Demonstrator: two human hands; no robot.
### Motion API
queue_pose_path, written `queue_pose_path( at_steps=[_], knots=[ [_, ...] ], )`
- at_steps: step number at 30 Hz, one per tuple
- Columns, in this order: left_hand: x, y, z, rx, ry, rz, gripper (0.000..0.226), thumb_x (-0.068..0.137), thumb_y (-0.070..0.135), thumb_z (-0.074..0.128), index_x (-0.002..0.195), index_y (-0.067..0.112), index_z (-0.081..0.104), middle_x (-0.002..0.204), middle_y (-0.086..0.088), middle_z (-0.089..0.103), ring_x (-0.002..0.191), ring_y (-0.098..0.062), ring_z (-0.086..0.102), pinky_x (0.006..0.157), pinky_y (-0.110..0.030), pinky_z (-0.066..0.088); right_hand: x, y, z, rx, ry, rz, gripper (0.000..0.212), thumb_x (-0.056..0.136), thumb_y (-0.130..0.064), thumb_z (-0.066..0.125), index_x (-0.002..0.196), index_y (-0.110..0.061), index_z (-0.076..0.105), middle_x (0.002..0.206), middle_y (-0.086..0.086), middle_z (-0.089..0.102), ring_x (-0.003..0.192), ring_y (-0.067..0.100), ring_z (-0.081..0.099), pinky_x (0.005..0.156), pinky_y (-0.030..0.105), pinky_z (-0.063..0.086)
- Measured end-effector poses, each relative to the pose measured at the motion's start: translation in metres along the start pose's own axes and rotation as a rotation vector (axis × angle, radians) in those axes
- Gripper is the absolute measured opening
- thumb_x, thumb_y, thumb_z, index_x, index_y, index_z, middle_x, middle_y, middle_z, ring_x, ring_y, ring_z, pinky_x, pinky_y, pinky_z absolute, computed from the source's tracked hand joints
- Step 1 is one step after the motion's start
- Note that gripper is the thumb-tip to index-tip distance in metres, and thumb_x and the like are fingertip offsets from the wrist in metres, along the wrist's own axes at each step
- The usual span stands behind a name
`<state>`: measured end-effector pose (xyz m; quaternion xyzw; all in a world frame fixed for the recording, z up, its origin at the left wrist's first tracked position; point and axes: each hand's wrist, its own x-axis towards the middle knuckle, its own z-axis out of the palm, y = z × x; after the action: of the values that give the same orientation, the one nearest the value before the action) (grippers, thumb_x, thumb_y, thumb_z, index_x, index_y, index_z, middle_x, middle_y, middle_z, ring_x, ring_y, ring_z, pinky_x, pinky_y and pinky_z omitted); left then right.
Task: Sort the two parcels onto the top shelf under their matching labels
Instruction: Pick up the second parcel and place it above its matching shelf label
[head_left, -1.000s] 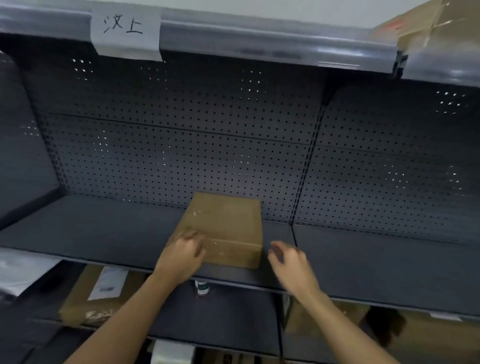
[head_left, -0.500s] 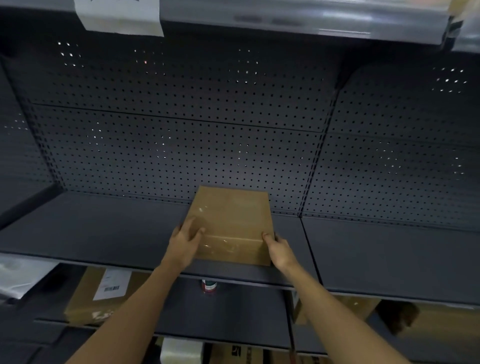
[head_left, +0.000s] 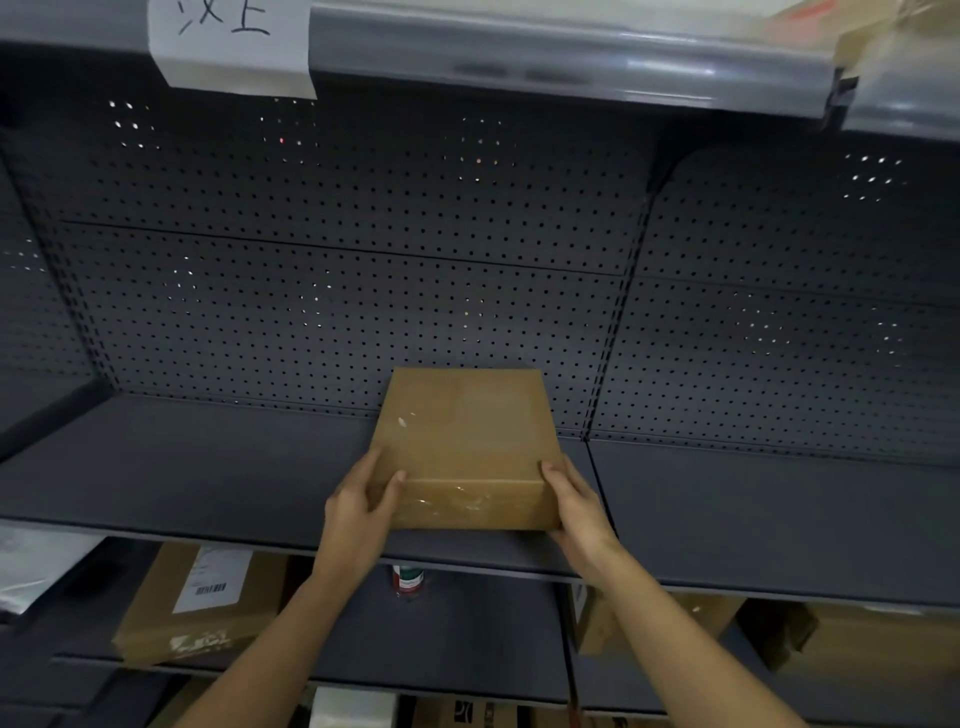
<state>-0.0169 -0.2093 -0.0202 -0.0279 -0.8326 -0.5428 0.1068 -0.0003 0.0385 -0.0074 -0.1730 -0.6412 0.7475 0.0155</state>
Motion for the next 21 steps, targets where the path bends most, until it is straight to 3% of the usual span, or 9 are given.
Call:
queue_pose_path(
  at_steps=[2,5,8,10,12,14,18,21],
  knots=[
    [-0.003,0.008,0.001,0.006,0.000,0.062,0.057,0.097,0.033,0.056,0.148,0.016,0.039,0.153,-0.007,0.045,0.139,-0.017,0.039,0.115,-0.032,0.031,-0.004,-0.006,-0.005,0.038,0.018,-0.057,0.049,0.099,-0.032,0.056,0.147,-0.029,0.046,0.132,-0.006,0.062,0.122,0.018,0.058,0.111,0.046,0.042],
    [-0.008,0.016,0.003,0.066,-0.053,0.171,0.057,0.098,0.037,0.052,0.150,0.025,0.034,0.156,-0.004,0.038,0.136,-0.009,0.034,0.112,-0.030,0.029,-0.009,-0.012,-0.010,0.078,0.092,-0.087,0.057,0.098,-0.031,0.057,0.152,-0.026,0.041,0.142,-0.001,0.058,0.131,0.023,0.054,0.116,0.049,0.037],
    [-0.016,0.022,0.007,0.253,-0.085,0.233,0.060,0.095,0.048,0.050,0.148,0.033,0.028,0.163,-0.004,0.017,0.145,-0.025,0.027,0.110,-0.044,0.037,-0.015,-0.017,-0.013,0.114,0.148,-0.090,0.061,0.098,-0.033,0.055,0.155,-0.026,0.035,0.149,-0.001,0.052,0.135,0.023,0.050,0.117,0.049,0.035],
    [-0.021,0.028,0.012,0.479,0.001,0.343,0.065,0.090,0.053,0.053,0.146,0.025,0.034,0.164,-0.013,0.011,0.148,-0.038,0.017,0.111,-0.055,0.033,-0.021,-0.020,-0.015,0.104,0.157,-0.111,0.061,0.099,-0.034,0.053,0.156,-0.025,0.034,0.151,-0.001,0.050,0.136,0.022,0.049,0.117,0.048,0.035],
    [-0.025,0.035,0.019,0.702,0.044,0.505,0.073,0.081,0.057,0.056,0.142,0.019,0.040,0.161,-0.022,0.020,0.148,-0.045,0.015,0.116,-0.061,0.019,-0.028,-0.024,-0.016,0.068,0.157,-0.138,0.061,0.100,-0.033,0.052,0.156,-0.023,0.033,0.151,-0.002,0.050,0.137,0.021,0.048,0.118,0.046,0.034],
    [-0.029,0.042,0.028,0.861,0.005,0.611,0.084,0.073,0.059,0.062,0.144,0.021,0.041,0.157,-0.022,0.031,0.146,-0.046,0.021,0.118,-0.064,0.014,-0.035,-0.028,-0.016,0.045,0.148,-0.162,0.059,0.100,-0.033,0.052,0.156,-0.023,0.034,0.148,0.000,0.054,0.134,0.021,0.051,0.117,0.044,0.037],
    [-0.039,0.055,0.045,0.959,-0.056,0.623,0.103,0.057,0.057,0.080,0.147,0.030,0.037,0.140,-0.017,0.053,0.127,-0.041,0.048,0.103,-0.061,0.036,-0.049,-0.036,-0.016,0.001,0.106,-0.185,0.061,0.097,-0.036,0.056,0.154,-0.027,0.038,0.144,0.000,0.058,0.128,0.020,0.056,0.113,0.045,0.042],
    [-0.042,0.062,0.052,0.963,-0.003,0.616,0.100,0.054,0.048,0.085,0.143,0.029,0.043,0.133,-0.017,0.057,0.118,-0.040,0.054,0.098,-0.059,0.040,-0.056,-0.043,-0.021,-0.007,0.102,-0.203,0.069,0.094,-0.038,0.062,0.156,-0.027,0.034,0.150,-0.001,0.052,0.131,0.020,0.053,0.114,0.044,0.040]
  ],
)
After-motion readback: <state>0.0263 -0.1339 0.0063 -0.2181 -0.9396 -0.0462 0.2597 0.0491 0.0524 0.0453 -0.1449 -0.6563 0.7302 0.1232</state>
